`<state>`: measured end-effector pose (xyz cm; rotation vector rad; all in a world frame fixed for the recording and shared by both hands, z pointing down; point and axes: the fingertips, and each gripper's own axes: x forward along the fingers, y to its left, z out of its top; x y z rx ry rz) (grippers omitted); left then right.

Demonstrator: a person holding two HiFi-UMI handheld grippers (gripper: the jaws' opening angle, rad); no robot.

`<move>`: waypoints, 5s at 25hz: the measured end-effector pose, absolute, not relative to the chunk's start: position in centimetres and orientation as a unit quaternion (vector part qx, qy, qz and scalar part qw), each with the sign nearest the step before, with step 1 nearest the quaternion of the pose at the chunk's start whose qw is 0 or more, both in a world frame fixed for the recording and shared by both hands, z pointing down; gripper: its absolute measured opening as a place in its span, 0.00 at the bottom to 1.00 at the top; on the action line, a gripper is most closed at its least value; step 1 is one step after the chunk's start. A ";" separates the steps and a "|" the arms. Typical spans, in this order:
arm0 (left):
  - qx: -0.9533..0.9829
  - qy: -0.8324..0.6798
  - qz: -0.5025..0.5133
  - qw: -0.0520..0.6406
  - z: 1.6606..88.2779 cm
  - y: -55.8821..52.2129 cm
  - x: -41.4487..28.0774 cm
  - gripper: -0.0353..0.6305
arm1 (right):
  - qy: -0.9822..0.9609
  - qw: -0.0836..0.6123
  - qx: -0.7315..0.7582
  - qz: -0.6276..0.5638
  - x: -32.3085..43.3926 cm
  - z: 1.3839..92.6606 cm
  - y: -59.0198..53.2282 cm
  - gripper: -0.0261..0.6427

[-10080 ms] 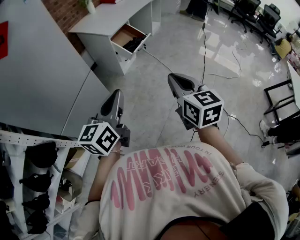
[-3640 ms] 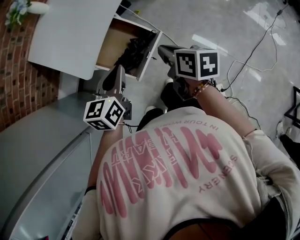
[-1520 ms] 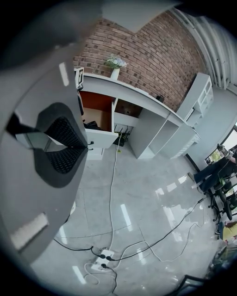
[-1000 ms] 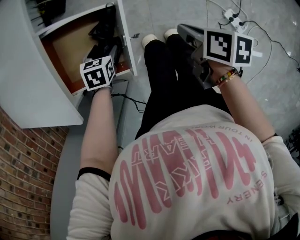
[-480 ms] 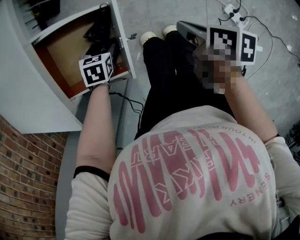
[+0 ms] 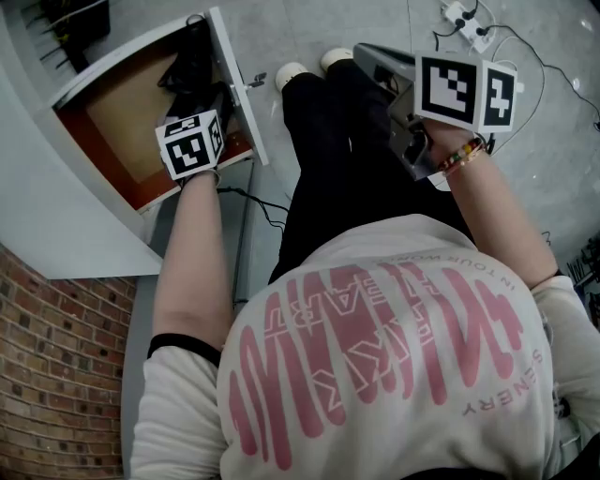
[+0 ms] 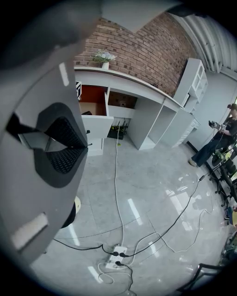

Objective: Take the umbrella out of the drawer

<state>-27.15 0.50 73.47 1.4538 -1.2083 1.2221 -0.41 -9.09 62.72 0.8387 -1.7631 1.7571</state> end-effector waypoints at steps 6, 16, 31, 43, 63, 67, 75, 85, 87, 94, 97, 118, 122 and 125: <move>0.578 -0.478 0.494 0.439 74.3 0.4 -27.3 0.54 | -0.645 0.257 0.303 0.653 -0.5 63.4 -8.7 0.06; 0.570 -0.481 0.490 0.451 74.9 0.2 -27.4 0.53 | -0.641 0.256 0.304 0.657 -0.5 64.1 -8.8 0.06; 0.571 -0.491 0.485 0.444 75.0 0.4 -27.6 0.54 | -0.644 0.257 0.308 0.651 -1.0 64.6 -9.1 0.06; 0.573 -0.492 0.491 0.433 75.0 0.3 -27.6 0.50 | -0.649 0.257 0.308 0.646 -0.9 63.7 -9.2 0.06; 0.581 -0.473 0.495 0.439 74.3 0.4 -27.2 0.44 | -0.655 0.232 0.345 0.631 0.7 58.9 -8.5 0.06; 0.592 -0.475 0.489 0.430 73.5 0.2 -26.5 0.44 | -0.659 0.227 0.349 0.626 0.8 58.0 -8.1 0.06; 0.614 -0.475 0.487 0.399 71.5 0.1 -25.8 0.44 | -0.669 0.214 0.350 0.620 0.6 56.3 -7.6 0.06; 0.630 -0.481 0.485 0.369 68.9 -0.1 -25.2 0.44 | -0.679 0.203 0.351 0.612 0.6 53.8 -6.8 0.06; 0.632 -0.485 0.482 0.365 68.3 -0.1 -25.1 0.44 | -0.679 0.197 0.351 0.613 0.6 53.4 -6.5 0.06; 0.648 -0.503 0.455 0.347 64.9 -0.6 -25.3 0.44 | -0.682 0.185 0.351 0.614 0.5 51.7 -5.8 0.06; 0.651 -0.510 0.445 0.343 63.6 -0.6 -24.9 0.44 | -0.686 0.181 0.353 0.610 1.0 50.9 -5.8 0.06; 0.674 -0.575 0.322 0.333 53.1 -4.5 -23.4 0.43 | -0.741 0.181 0.340 0.550 0.5 42.8 -9.0 0.06; 0.678 -0.589 0.289 0.331 50.8 -5.6 -23.3 0.43 | -0.751 0.180 0.339 0.538 0.1 41.4 -10.2 0.06; 0.680 -0.594 0.277 0.328 49.4 -6.0 -23.3 0.43 | -0.755 0.182 0.339 0.531 -0.2 40.6 -10.9 0.06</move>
